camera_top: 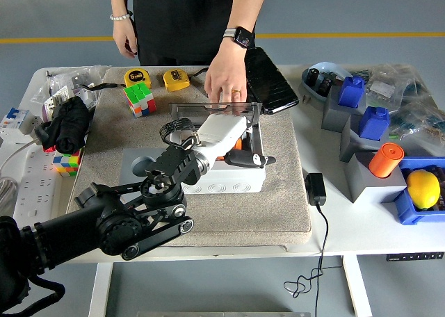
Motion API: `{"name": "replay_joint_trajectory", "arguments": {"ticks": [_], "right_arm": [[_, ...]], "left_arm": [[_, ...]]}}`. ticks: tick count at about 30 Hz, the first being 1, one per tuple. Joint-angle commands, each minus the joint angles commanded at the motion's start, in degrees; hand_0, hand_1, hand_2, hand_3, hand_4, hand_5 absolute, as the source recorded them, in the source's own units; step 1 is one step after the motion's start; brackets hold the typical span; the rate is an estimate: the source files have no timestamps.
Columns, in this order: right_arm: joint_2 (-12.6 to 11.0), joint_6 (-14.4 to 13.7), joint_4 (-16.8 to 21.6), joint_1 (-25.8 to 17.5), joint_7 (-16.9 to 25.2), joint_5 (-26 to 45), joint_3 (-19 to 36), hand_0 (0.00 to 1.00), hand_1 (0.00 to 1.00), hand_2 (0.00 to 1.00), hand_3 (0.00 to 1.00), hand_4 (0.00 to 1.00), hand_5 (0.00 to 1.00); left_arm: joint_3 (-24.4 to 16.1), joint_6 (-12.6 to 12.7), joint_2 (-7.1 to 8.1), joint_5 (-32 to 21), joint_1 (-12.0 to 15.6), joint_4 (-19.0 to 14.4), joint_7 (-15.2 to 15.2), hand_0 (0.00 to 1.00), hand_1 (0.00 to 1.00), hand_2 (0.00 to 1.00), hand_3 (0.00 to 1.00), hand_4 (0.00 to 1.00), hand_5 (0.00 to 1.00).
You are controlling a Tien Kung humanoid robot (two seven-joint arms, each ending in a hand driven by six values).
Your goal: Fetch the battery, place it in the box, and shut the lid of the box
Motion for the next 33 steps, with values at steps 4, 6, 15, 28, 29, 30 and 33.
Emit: {"name": "replay_joint_trajectory", "arguments": {"ticks": [4,6,15,28,29,30,33], "right_arm": [[0.00,-0.01,0.02,0.00,0.04,-0.03,0.05,0.730,0.700,0.699,0.706,0.998,0.615],[0.00,-0.03,0.02,0.00,0.06,-0.12,0.09,0.730,0.699,0.699,0.704,0.998,0.614],[-0.01,-0.08,0.07,-0.09,0.20,-0.14,0.20,0.730,0.699,0.699,0.702,0.998,0.612],[0.02,-0.08,0.03,-0.29,0.28,-0.23,0.78,0.731,0.698,0.699,0.699,0.998,0.610],[0.01,-0.08,0.03,-0.30,0.28,-0.26,0.85,0.731,0.698,0.699,0.699,0.998,0.610],[0.00,-0.06,0.02,-0.30,0.28,-0.28,0.87,0.732,0.698,0.698,0.698,0.998,0.609],[-0.05,-0.05,0.02,-0.30,0.28,-0.36,0.84,0.732,0.698,0.698,0.698,0.998,0.609]], "left_arm": [[-0.29,0.30,0.01,0.27,0.07,-0.32,0.17,0.212,0.394,0.360,0.407,0.998,0.789],[-0.72,0.47,0.04,0.38,0.17,-0.60,0.22,0.212,0.383,0.352,0.400,0.998,0.794],[-5.04,1.13,0.80,0.65,0.93,-4.80,-0.28,0.211,0.374,0.346,0.396,0.998,0.798],[-10.20,5.13,3.70,-4.07,3.36,-14.08,-6.12,0.204,0.352,0.330,0.374,0.998,0.812],[-10.85,6.08,4.00,-4.75,3.54,-14.87,-7.41,0.204,0.352,0.330,0.374,0.998,0.812],[-12.04,7.37,4.43,-5.87,3.79,-15.87,-9.18,0.196,0.329,0.306,0.347,0.998,0.797],[-15.03,10.38,5.23,-8.23,4.10,-17.50,-14.19,0.196,0.329,0.306,0.347,0.998,0.797]]}}
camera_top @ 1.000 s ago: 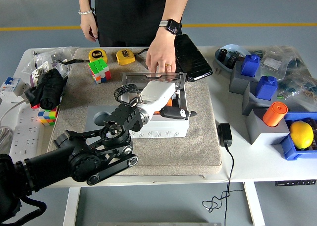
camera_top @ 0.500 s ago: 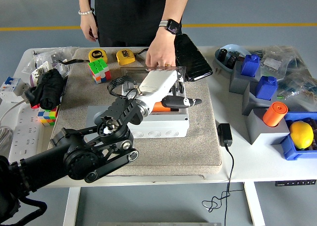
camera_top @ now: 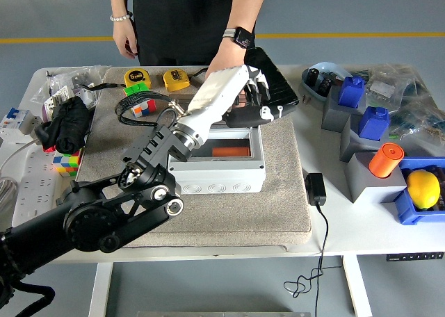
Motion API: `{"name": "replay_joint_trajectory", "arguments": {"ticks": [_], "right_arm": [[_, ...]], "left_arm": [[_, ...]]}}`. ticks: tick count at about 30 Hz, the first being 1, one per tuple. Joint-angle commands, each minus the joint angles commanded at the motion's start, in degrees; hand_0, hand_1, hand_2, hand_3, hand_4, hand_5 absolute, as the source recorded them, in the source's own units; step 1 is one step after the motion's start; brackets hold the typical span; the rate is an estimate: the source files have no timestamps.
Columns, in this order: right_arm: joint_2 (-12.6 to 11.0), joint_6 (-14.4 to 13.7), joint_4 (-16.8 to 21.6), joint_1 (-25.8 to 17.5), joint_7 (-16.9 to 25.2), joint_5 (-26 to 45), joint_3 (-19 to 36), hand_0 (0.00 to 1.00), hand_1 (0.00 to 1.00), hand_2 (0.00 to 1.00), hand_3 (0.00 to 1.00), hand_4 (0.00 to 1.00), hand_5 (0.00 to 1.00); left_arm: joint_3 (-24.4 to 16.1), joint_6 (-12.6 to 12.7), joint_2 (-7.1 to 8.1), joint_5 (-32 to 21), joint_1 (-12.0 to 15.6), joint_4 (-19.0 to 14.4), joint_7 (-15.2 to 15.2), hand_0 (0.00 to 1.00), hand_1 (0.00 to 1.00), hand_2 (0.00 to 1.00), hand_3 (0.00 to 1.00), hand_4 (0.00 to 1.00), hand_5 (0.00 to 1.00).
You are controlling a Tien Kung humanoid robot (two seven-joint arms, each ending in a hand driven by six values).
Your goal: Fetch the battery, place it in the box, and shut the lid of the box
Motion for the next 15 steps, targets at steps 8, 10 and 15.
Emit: {"name": "replay_joint_trajectory", "arguments": {"ticks": [8,10,15], "right_arm": [[0.02,0.00,0.02,-0.02,-0.04,0.02,-0.18,0.732,0.699,0.698,0.698,0.998,0.608],[0.03,0.02,0.02,-0.08,-0.05,0.14,-0.24,0.732,0.698,0.698,0.696,0.998,0.609],[0.03,0.00,0.08,0.01,-0.07,0.07,-0.15,0.732,0.699,0.698,0.696,0.998,0.609]], "left_arm": [[-5.91,-1.76,1.20,0.43,-0.35,0.65,-2.14,0.473,0.609,0.563,0.584,0.998,0.761],[-6.00,-4.81,1.47,2.53,-0.61,1.77,1.37,0.716,0.731,0.675,0.672,0.998,0.800],[-5.53,-11.72,1.97,5.20,-1.21,3.97,8.60,0.734,0.757,0.710,0.704,0.998,0.835]]}}
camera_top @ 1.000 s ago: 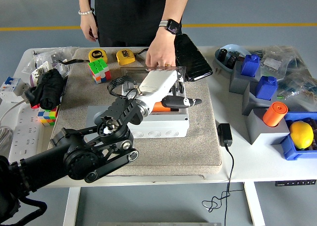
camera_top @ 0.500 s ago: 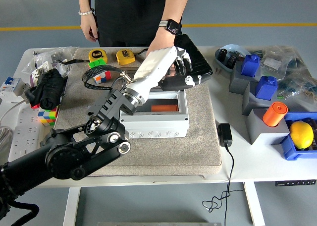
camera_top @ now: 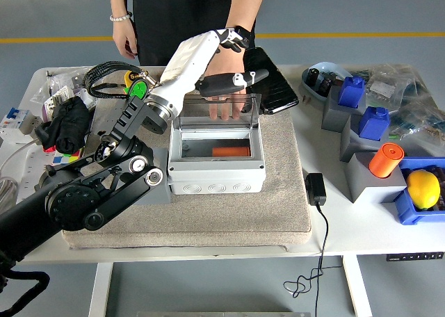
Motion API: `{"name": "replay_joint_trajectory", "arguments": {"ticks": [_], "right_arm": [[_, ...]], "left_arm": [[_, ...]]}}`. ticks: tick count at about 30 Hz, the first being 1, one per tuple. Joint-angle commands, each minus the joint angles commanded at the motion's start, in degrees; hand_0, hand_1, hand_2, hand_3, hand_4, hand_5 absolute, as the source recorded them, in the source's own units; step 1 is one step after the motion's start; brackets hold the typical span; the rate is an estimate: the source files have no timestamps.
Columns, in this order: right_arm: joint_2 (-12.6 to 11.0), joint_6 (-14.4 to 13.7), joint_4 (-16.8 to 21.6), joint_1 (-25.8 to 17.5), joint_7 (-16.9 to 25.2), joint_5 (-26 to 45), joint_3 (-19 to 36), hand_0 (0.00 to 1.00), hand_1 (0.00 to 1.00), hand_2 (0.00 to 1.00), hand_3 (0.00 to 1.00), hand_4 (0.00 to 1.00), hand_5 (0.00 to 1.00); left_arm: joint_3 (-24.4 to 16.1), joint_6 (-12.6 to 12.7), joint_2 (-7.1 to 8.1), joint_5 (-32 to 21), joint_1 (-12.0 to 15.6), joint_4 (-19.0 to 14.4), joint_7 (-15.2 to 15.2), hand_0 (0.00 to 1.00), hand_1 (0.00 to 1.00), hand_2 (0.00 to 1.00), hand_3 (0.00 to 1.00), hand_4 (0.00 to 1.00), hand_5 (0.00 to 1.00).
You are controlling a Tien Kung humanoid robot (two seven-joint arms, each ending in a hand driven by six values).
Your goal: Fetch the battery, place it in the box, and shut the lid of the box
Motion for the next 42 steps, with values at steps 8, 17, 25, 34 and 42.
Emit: {"name": "replay_joint_trajectory", "arguments": {"ticks": [8,17,25,34,42], "right_arm": [[-0.09,0.04,0.02,0.01,-0.01,0.01,0.14,0.732,0.698,0.698,0.696,0.998,0.608],[-0.14,0.05,0.12,-0.27,-0.02,-0.19,0.20,0.731,0.698,0.698,0.696,0.998,0.608],[-0.12,0.04,0.17,-0.52,0.02,-0.28,0.41,0.731,0.698,0.698,0.695,0.998,0.608],[-0.06,0.03,0.18,-0.46,0.05,-0.32,0.50,0.731,0.698,0.698,0.696,0.998,0.607],[0.00,-0.01,0.22,-0.60,0.09,-0.25,0.62,0.731,0.698,0.696,0.696,0.998,0.607]], "left_arm": [[0.21,-10.55,1.15,2.30,-0.43,-0.23,10.08,0.476,0.682,0.642,0.664,0.998,0.850],[-0.46,-18.62,2.68,1.61,0.65,-5.06,16.57,0.364,0.629,0.601,0.638,0.998,0.842],[-0.99,-22.35,3.88,-2.13,2.78,-10.92,18.41,0.275,0.554,0.564,0.598,0.998,0.839],[1.21,-21.38,2.84,-4.35,4.30,-9.39,18.41,0.268,0.550,0.562,0.595,0.998,0.849],[1.15,-19.92,2.56,-5.14,5.19,-9.44,17.04,0.262,0.549,0.561,0.594,0.998,0.867]]}}
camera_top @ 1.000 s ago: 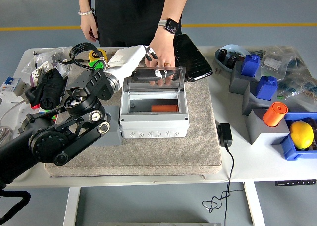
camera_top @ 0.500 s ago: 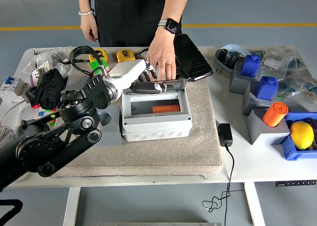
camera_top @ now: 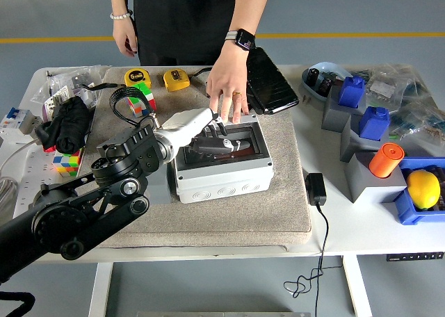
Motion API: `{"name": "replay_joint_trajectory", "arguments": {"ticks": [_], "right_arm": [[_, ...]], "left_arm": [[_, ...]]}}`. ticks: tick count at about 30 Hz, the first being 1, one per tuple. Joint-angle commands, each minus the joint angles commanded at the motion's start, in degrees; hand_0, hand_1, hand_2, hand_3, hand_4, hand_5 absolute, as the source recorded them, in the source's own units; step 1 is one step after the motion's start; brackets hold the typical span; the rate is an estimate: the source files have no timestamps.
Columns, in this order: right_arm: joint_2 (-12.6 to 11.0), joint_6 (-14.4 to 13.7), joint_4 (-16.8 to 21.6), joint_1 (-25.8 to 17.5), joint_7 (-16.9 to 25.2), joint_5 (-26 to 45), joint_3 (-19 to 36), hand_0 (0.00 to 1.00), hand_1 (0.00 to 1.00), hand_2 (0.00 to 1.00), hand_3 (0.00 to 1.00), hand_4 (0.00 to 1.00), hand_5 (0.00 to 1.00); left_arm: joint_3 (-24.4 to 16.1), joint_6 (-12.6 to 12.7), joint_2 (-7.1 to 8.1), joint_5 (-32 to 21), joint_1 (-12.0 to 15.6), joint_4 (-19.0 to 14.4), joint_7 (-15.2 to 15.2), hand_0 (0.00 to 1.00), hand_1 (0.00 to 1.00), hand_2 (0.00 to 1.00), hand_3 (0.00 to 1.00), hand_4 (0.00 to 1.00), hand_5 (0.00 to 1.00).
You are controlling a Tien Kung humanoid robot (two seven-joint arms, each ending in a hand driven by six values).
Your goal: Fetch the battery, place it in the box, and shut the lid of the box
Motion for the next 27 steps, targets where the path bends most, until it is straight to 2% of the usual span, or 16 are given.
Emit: {"name": "replay_joint_trajectory", "arguments": {"ticks": [5,8,11,12,13,15,17,19,23,24,27], "right_arm": [[0.00,0.01,0.03,-0.01,-0.02,-0.13,-0.05,0.731,0.698,0.696,0.696,0.998,0.607],[0.04,-0.02,0.03,-0.01,0.01,-0.06,0.07,0.731,0.698,0.697,0.697,0.998,0.609],[0.05,-0.02,0.03,0.04,0.02,-0.09,0.12,0.731,0.698,0.697,0.697,0.998,0.609],[0.06,-0.04,0.04,0.05,0.03,-0.14,0.16,0.731,0.698,0.697,0.697,0.998,0.608],[0.08,-0.05,0.04,0.04,0.03,-0.10,0.18,0.731,0.698,0.697,0.697,0.998,0.608],[0.11,-0.06,0.02,0.00,0.04,-0.01,0.18,0.731,0.698,0.697,0.697,0.998,0.608],[0.14,-0.09,0.03,-0.05,0.06,-0.05,0.30,0.731,0.698,0.697,0.697,0.998,0.608],[0.17,-0.10,0.02,-0.08,0.05,-0.11,0.38,0.731,0.698,0.697,0.698,0.998,0.610],[0.25,-0.07,-0.02,-0.08,0.02,-0.31,0.41,0.731,0.698,0.697,0.698,0.998,0.610],[0.26,-0.05,-0.04,-0.08,0.02,-0.31,0.38,0.731,0.699,0.698,0.699,0.998,0.612],[0.31,0.00,-0.15,0.02,-0.03,-0.16,0.11,0.731,0.699,0.698,0.699,0.998,0.612]], "left_arm": [[-2.71,4.79,0.26,-1.28,0.99,-1.32,-3.80,0.262,0.549,0.561,0.594,0.998,0.867],[-6.01,10.44,0.57,-5.38,2.25,-1.49,-9.45,0.273,0.547,0.563,0.600,0.998,0.859],[-9.66,15.93,0.92,-11.67,3.82,-0.84,-15.24,0.273,0.547,0.563,0.600,0.998,0.859],[-11.25,18.16,1.05,-14.27,4.55,-0.48,-17.80,0.322,0.572,0.572,0.604,0.998,0.819],[-13.14,20.38,1.23,-17.25,5.44,-0.10,-20.77,0.322,0.572,0.572,0.604,0.998,0.819],[-15.72,22.67,1.49,-21.65,6.58,0.34,-24.33,0.322,0.572,0.572,0.604,0.998,0.819],[-18.39,23.55,1.82,-26.07,7.86,0.87,-26.42,0.322,0.572,0.572,0.604,0.998,0.819],[-20.92,23.49,2.18,-29.29,9.00,1.31,-26.76,0.331,0.571,0.568,0.604,0.998,0.798],[-24.66,23.52,2.87,-29.57,11.16,1.89,-26.61,0.331,0.571,0.568,0.604,0.998,0.798],[-25.38,23.50,2.98,-29.68,11.61,2.12,-26.60,0.373,0.602,0.578,0.605,0.998,0.788],[-26.91,23.57,3.20,-30.90,12.70,2.88,-27.22,0.373,0.602,0.578,0.605,0.998,0.788]]}}
